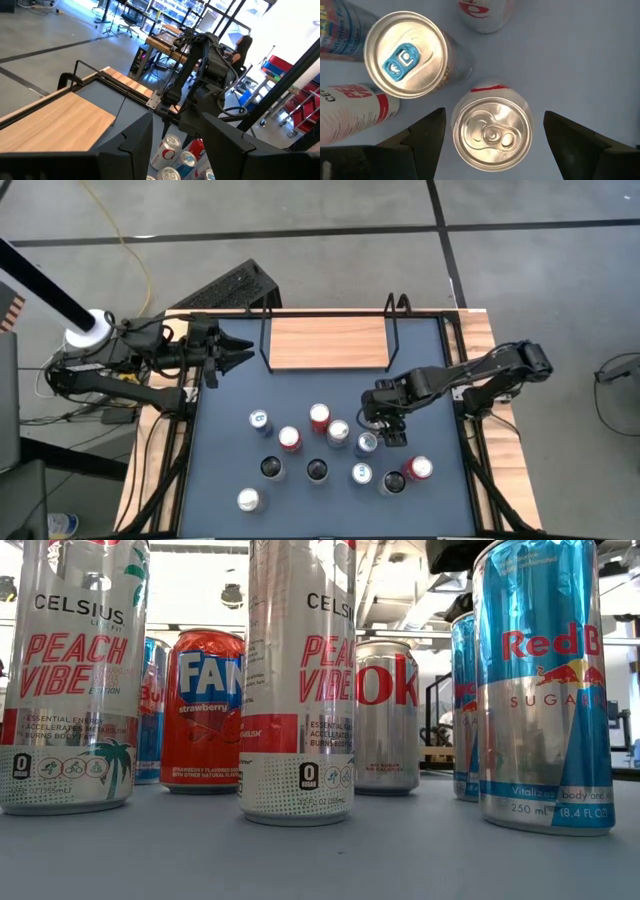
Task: Place canned beverage on shelf
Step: Put the right silver soda can on the shelf
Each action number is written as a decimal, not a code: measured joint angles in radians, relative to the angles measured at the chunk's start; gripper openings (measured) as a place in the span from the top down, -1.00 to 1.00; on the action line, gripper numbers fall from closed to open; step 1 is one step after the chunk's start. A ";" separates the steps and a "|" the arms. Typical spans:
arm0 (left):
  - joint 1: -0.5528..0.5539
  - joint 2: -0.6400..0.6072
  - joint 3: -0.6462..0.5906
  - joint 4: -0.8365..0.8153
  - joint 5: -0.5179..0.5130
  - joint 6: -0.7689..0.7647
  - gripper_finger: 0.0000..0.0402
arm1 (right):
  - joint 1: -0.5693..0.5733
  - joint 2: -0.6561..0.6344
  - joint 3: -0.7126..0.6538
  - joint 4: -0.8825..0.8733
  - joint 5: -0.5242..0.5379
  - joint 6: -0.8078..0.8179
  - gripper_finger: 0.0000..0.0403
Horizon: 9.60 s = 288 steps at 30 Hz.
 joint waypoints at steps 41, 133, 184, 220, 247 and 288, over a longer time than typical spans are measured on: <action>0.000 0.000 0.000 0.001 0.002 -0.037 0.24 | -0.001 -0.003 -0.051 0.029 -0.020 0.034 -0.02; 0.000 0.000 0.000 0.001 -0.032 -0.040 0.24 | -0.925 0.312 0.558 -0.292 -0.026 -0.748 -0.01; 0.000 0.000 0.000 0.001 -0.057 -0.046 0.24 | -0.989 0.410 0.681 -0.229 -0.075 -0.828 -0.01; 0.000 0.000 0.000 0.001 -0.050 -0.048 0.24 | -1.007 0.467 0.691 -0.299 -0.099 -0.785 -0.21; 0.000 0.000 0.000 0.000 -0.097 -0.013 0.24 | -1.006 0.446 0.685 -0.260 -0.063 -0.748 -0.35; 0.000 0.000 0.000 -0.010 -0.122 -0.012 -0.11 | -0.992 0.438 0.687 -0.277 -0.026 -0.700 -0.60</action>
